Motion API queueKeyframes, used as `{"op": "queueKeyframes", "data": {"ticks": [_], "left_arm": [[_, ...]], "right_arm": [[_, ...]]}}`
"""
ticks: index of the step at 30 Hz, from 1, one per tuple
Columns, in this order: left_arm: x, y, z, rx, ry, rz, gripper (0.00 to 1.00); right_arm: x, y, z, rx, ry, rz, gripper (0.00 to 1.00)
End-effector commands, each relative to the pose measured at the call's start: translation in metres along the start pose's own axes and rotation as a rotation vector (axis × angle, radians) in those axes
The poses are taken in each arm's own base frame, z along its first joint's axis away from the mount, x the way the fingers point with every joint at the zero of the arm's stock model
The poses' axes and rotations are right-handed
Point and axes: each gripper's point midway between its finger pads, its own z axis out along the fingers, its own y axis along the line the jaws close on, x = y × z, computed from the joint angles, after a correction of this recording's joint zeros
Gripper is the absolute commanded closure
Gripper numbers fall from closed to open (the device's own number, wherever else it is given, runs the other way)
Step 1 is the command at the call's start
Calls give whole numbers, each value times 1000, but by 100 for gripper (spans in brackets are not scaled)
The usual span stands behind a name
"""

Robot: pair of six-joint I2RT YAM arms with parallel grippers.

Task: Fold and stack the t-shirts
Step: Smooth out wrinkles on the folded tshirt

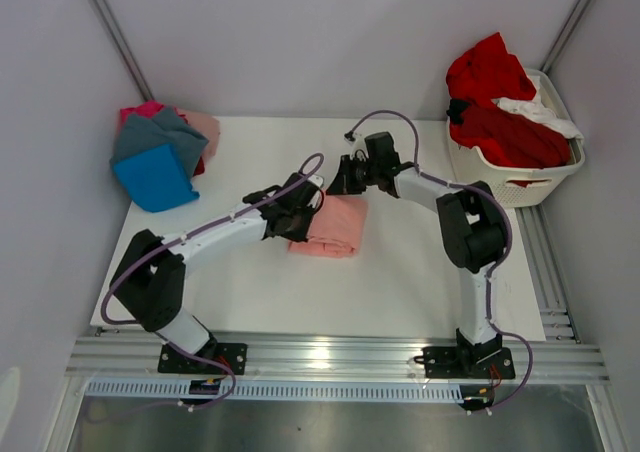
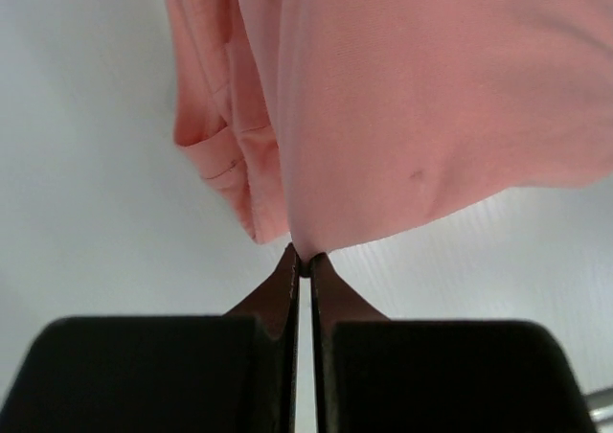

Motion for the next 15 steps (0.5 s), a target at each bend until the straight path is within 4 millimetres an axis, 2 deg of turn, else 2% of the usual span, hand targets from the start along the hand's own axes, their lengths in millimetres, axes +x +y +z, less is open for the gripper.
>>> {"op": "queueKeyframes", "data": {"ticks": [1, 2, 4, 5, 6, 12, 14, 15], "left_arm": [[5, 25, -3, -148, 44, 28, 100], [8, 31, -1, -182, 59, 31, 99], [19, 45, 3, -278, 115, 27, 100], [20, 47, 3, -301, 125, 10, 99], [28, 52, 6, -329, 159, 14, 100], [47, 46, 13, -306, 221, -33, 99], [56, 44, 16, -301, 256, -62, 99], [59, 43, 17, -304, 268, -71, 99]], "right_arm": [[-31, -13, 26, -19, -131, -10, 100], [-28, -17, 35, -25, -133, -10, 100], [-27, -10, 49, -41, -122, -30, 100], [-14, -17, 61, -27, -81, -17, 100], [-17, -12, 67, -36, -80, -33, 100], [2, -27, 85, -9, -49, 1, 100], [3, -34, 83, 15, -52, 4, 91], [1, -33, 81, 20, -59, 2, 81]]}}
